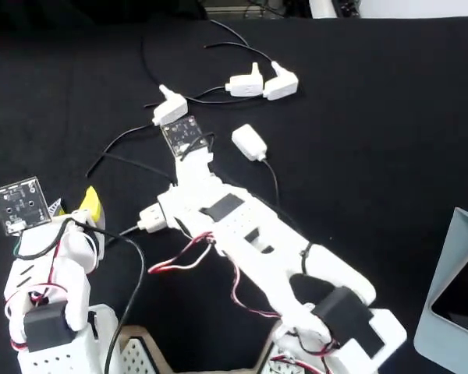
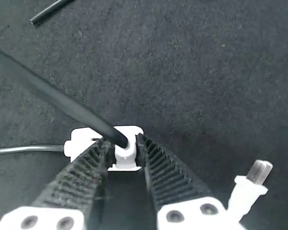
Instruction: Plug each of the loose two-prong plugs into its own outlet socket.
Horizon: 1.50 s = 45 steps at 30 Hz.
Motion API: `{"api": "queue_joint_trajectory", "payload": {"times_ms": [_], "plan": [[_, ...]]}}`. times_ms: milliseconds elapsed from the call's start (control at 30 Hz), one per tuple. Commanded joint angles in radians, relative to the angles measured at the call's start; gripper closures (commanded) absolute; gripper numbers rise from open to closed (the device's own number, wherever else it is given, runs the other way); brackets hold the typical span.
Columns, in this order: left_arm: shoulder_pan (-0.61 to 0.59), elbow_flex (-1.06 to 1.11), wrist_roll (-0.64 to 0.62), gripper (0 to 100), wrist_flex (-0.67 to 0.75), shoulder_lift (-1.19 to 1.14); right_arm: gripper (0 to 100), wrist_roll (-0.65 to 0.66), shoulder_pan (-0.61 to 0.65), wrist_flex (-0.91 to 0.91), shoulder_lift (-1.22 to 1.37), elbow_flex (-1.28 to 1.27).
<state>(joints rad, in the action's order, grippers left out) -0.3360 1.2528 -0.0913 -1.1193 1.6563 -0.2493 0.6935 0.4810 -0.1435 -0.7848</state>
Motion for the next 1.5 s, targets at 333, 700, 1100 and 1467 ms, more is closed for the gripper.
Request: {"api": "queue_joint_trajectory", "payload": {"times_ms": [333,700,1100,1467], "plan": [[-0.01,-0.008,-0.005,81,0.025,0.003,98.6,-0.008,-0.012,-0.009,0.105,0.071],[-0.01,-0.008,-0.002,81,0.023,0.003,98.6,0.087,0.014,0.074,0.277,0.199],[-0.012,-0.007,-0.002,81,0.023,0.003,98.6,0.135,-0.219,-0.003,0.189,0.386],[-0.012,-0.002,-0.002,81,0.025,0.003,77.2,0.198,-0.238,-0.265,0.274,0.4]]}}
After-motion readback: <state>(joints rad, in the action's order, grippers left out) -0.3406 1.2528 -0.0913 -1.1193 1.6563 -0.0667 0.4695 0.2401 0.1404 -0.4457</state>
